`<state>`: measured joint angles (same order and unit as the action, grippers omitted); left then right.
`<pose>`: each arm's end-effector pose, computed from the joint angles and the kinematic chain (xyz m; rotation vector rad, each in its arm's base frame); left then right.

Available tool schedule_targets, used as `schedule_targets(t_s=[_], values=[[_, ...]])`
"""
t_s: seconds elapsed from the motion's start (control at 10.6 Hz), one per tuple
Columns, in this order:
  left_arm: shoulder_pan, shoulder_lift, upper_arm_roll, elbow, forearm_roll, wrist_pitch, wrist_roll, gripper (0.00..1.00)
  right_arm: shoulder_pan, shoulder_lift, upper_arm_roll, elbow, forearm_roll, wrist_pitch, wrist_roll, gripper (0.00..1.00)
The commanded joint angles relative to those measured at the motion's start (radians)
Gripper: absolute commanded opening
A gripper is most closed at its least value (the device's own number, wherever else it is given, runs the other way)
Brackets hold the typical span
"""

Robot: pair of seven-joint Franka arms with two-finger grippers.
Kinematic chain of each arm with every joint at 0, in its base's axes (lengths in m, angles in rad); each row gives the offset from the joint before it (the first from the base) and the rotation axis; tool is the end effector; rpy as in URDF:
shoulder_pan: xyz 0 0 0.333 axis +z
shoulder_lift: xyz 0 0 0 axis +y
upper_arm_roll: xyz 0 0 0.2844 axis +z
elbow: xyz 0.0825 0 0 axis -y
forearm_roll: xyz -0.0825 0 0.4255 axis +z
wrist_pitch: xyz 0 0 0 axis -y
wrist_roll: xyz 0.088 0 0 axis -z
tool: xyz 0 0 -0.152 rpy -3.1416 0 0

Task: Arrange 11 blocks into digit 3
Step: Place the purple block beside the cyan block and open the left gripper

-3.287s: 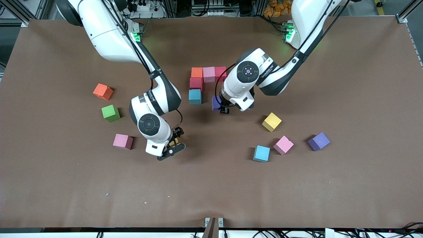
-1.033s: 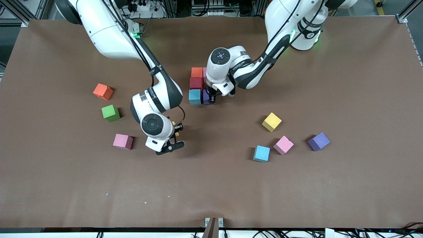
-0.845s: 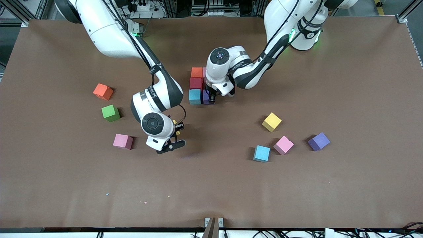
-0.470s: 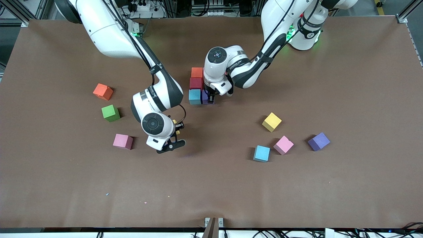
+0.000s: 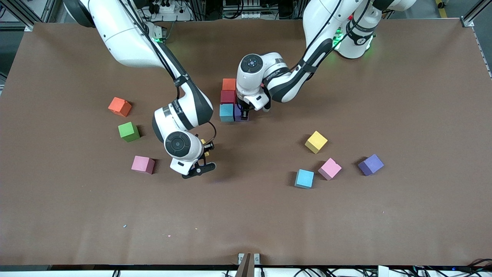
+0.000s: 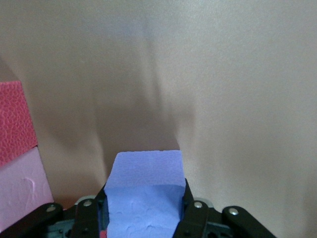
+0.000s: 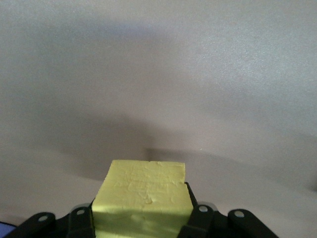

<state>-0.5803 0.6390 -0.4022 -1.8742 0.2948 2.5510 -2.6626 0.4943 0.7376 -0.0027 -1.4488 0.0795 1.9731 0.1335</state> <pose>0.3619 -0.5505 0.0995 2.2055 2.1078 -0.1244 0.6143 0.3386 0.1427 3.0811 0.4966 -0.3504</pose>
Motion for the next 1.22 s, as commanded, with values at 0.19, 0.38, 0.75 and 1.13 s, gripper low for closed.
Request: schedule_targets(t_s=[0.19,0.38,0.75,1.13], values=[[-0.012,0.008,0.008,0.015,0.032,0.003,-0.029,0.26,-0.005,-0.014,0.009,-0.01,0.016,0.0,0.014,0.18],[-0.012,0.008,0.008,0.015,0.032,0.003,-0.029,0.31,-0.005,-0.014,0.009,-0.01,0.019,0.0,0.017,0.18],[-0.012,0.008,0.009,0.02,0.035,0.002,-0.025,1.0,0.009,-0.014,0.01,-0.007,0.022,0.003,0.09,0.18],[-0.01,-0.007,0.011,0.02,0.043,-0.005,-0.025,1.0,0.009,-0.01,0.009,-0.012,0.065,0.003,0.097,0.18]])
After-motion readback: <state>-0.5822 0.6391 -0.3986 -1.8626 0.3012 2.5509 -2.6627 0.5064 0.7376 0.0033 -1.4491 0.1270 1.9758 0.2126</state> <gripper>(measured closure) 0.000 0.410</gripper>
